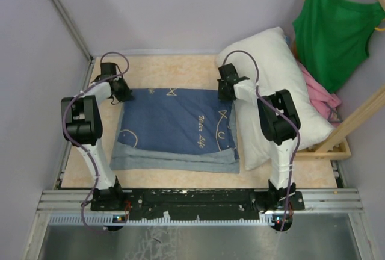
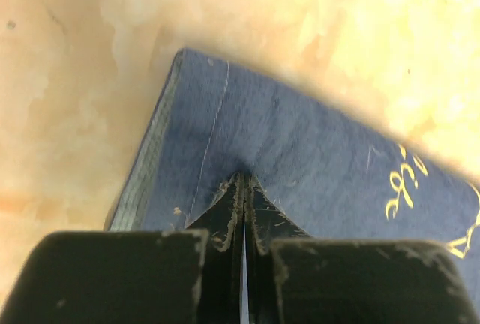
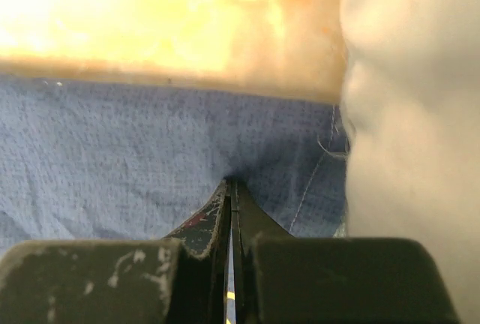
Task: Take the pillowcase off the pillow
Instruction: Fold the pillowcase at the center of the board.
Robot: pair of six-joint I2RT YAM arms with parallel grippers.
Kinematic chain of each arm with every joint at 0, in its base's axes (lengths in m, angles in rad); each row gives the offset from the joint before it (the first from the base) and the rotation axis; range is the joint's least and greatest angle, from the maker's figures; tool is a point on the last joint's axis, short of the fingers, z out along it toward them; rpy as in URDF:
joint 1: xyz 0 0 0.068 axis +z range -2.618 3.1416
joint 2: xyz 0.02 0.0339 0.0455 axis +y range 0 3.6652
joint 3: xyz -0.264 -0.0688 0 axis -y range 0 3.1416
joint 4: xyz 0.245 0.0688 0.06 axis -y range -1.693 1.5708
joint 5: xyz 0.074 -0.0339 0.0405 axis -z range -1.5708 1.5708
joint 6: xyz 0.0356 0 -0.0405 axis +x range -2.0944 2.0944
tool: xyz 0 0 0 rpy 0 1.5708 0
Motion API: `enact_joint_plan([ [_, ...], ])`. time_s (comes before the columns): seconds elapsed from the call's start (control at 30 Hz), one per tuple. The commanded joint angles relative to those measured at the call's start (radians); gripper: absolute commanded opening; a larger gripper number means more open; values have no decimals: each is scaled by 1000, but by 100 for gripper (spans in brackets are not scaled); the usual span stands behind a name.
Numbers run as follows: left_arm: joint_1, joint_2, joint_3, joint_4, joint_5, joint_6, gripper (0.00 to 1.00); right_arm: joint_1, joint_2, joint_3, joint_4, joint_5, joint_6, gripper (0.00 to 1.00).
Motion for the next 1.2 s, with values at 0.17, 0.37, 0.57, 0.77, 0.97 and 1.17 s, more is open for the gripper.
enact_joint_plan([
  [0.17,41,177,140,-10,-141,-93,0,2,280,351,-48,-51,-26,0],
  [0.37,75,327,357,-86,-85,-118,0,-1,579,852,-276,-89,-94,0],
  [0.57,55,324,494,-152,-22,-57,0,-27,565,1006,-326,-139,-107,0],
  [0.77,-69,18,289,-138,-178,-3,8,38,96,473,-69,-47,-125,7],
  [0.97,-216,-164,48,-194,-242,47,37,110,-136,152,-21,-72,-133,26],
  [1.17,-259,-368,-311,-108,-151,23,69,207,-328,-222,94,-95,-133,55],
])
